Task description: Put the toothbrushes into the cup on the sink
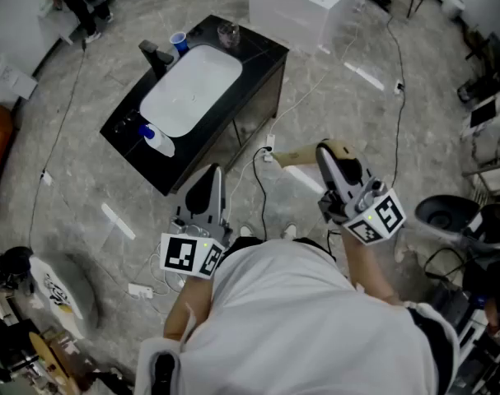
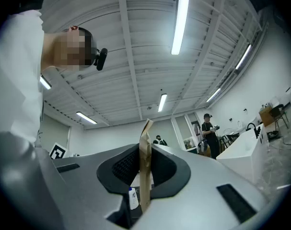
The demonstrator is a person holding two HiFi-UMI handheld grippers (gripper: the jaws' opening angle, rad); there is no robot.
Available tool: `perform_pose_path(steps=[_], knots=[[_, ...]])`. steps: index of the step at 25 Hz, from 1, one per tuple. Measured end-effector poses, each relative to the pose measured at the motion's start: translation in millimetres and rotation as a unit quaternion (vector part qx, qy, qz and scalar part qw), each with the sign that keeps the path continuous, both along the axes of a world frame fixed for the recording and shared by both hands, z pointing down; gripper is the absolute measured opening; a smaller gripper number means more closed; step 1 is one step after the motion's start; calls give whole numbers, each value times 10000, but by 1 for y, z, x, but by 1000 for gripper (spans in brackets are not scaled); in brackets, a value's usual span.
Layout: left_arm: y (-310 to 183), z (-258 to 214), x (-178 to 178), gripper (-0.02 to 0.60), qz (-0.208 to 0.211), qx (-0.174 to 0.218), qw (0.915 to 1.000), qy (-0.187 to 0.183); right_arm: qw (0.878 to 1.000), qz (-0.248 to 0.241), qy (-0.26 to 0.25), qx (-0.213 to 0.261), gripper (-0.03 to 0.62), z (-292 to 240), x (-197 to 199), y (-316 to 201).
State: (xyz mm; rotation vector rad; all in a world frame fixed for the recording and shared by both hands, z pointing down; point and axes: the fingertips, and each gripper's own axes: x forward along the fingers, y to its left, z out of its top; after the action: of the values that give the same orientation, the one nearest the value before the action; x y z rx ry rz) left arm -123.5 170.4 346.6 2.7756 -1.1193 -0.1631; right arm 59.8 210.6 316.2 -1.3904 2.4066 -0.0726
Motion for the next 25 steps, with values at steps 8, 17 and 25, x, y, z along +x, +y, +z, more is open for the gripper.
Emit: perform_pose_path(steps=[8,17,25], knots=[[8,3,20,-2,-87,-82,9999,-1,10000,-51,-35,-60,61,3,23,8],[22,6,33,-3,-288,-164,9994,-51,10000,-84,-22,-33,61,5,47,25],[38,8,48,-2,-578,-202,9981,-106,9997,-258,3,0,61,11,75,35]])
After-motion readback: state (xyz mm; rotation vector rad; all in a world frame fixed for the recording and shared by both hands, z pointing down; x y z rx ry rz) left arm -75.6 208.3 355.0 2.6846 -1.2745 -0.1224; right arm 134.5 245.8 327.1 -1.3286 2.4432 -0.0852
